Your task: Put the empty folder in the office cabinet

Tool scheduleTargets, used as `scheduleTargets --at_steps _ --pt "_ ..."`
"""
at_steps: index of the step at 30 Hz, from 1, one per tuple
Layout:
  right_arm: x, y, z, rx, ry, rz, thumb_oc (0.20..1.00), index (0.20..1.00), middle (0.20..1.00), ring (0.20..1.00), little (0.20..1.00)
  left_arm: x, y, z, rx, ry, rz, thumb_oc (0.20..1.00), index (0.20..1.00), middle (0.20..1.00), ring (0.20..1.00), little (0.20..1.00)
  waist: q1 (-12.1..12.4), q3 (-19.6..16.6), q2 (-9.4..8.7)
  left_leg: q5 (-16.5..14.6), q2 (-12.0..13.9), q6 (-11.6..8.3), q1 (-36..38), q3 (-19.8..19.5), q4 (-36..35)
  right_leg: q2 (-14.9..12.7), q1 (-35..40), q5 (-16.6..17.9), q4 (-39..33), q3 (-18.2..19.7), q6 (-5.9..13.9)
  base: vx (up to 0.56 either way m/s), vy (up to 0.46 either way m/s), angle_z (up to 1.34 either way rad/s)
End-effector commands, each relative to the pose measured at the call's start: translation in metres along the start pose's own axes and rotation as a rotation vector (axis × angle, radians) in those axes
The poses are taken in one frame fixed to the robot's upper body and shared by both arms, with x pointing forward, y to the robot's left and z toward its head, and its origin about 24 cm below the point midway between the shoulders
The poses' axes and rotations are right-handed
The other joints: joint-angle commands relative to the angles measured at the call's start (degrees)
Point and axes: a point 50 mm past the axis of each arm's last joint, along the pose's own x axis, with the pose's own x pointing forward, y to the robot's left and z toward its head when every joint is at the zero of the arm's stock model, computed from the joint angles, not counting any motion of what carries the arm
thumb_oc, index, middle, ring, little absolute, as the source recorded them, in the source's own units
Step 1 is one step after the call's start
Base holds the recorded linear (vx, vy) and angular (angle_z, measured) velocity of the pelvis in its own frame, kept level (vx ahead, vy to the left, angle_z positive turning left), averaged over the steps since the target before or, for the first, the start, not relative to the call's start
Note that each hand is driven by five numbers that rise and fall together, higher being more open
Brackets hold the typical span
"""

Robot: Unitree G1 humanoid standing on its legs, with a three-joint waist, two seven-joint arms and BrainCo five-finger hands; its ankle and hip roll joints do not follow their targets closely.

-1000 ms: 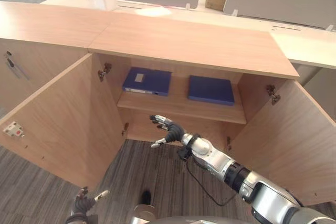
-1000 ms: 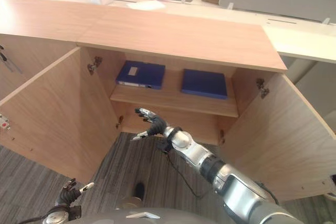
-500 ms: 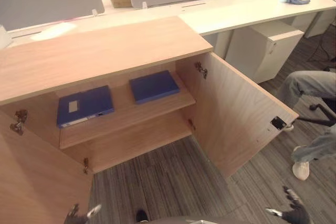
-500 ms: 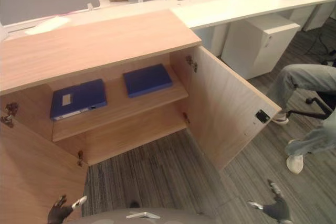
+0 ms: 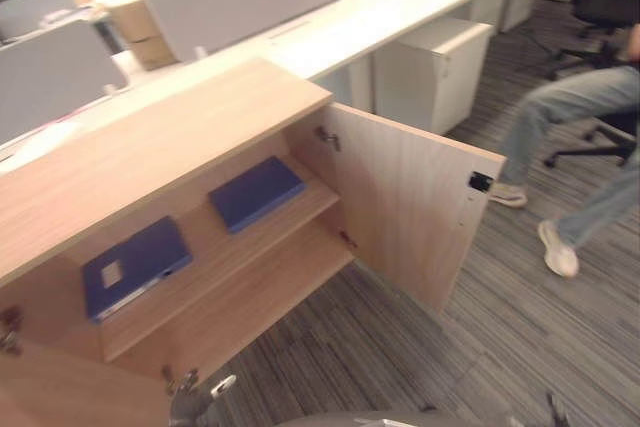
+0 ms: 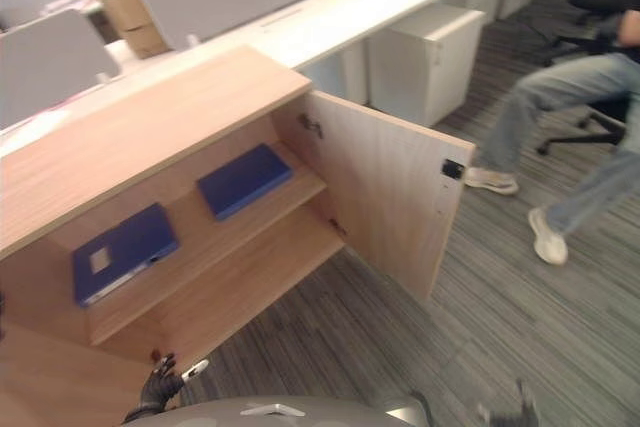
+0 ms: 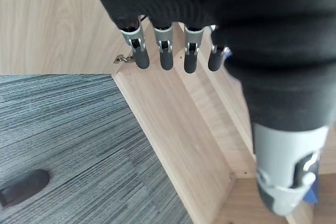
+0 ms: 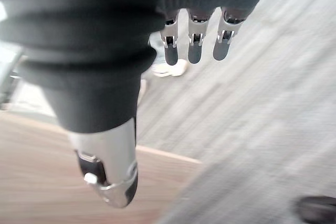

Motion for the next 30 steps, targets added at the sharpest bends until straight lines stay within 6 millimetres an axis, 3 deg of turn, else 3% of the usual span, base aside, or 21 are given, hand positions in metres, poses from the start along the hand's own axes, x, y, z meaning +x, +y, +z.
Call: scheduleTargets --at_steps 1,5,7,12,23,30 --pt "0.011 -0.03 0.035 0.117 -0.161 -0.187 1.0 1.0 1.0 1.0 1.0 -0.006 0.046 0.014 0.055 -0.056 0.121 1.0 1.0 1.0 1.0 1.0 3.4 -1.3 -2.22 -2.0 1.8 -2.27 1.5 -3.2 0.3 0.1 -1.8 1.3 0.9 -2.2 0.0 0.0 -0.008 0.55" --pt "0.022 -0.04 0.039 0.13 -0.13 -0.219 1.0 1.0 1.0 1.0 1.0 -0.004 0.05 0.021 0.1 -0.065 0.104 1.0 1.0 1.0 1.0 1.0 5.3 -1.7 -2.22 -2.0 1.6 -2.24 1.4 -4.2 0.3 0.0 -0.9 1.0 0.8 -3.3 -0.15 0.01 -0.019 0.62" --pt "0.037 -0.062 0.048 0.182 -0.097 -0.301 1.0 1.0 1.0 1.0 1.0 -0.002 0.053 0.028 0.124 -0.075 0.095 1.0 1.0 1.0 1.0 1.0 6.8 -1.7 -2.15 -1.9 1.3 -2.26 1.2 -5.1 0.3 0.1 -0.4 0.8 0.7 -4.1 -0.16 0.0 -0.033 0.26" --pt "0.048 -0.09 0.065 0.224 -0.108 -0.394 1.0 1.0 1.0 1.0 1.0 0.0 0.053 0.034 0.145 -0.084 0.076 1.0 1.0 1.0 1.0 1.0 8.0 -1.6 -1.77 -1.6 1.1 -2.27 0.9 -5.8 0.3 0.1 0.0 0.7 0.6 -4.7 -0.25 -0.01 -0.016 0.04" --pt "0.061 -0.108 0.082 0.407 -0.056 -0.558 1.0 1.0 1.0 1.0 1.0 0.004 0.047 0.041 0.168 -0.093 0.042 1.0 1.0 1.0 1.0 1.0 9.8 -2.0 -0.66 -1.3 1.1 -2.44 0.9 -7.0 0.4 0.5 0.9 0.0 0.5 -5.8 -0.54 0.0 -0.007 0.01" --pt "0.067 -0.105 0.104 0.249 -0.138 -0.43 1.0 1.0 1.0 1.0 1.0 0.005 0.051 0.046 0.182 -0.104 0.038 1.0 1.0 1.0 1.0 1.0 9.9 -2.0 -0.14 -1.1 1.1 -2.64 0.8 -7.2 0.3 0.5 0.9 0.0 0.5 -6.0 -0.64 0.0 0.0 0.0"
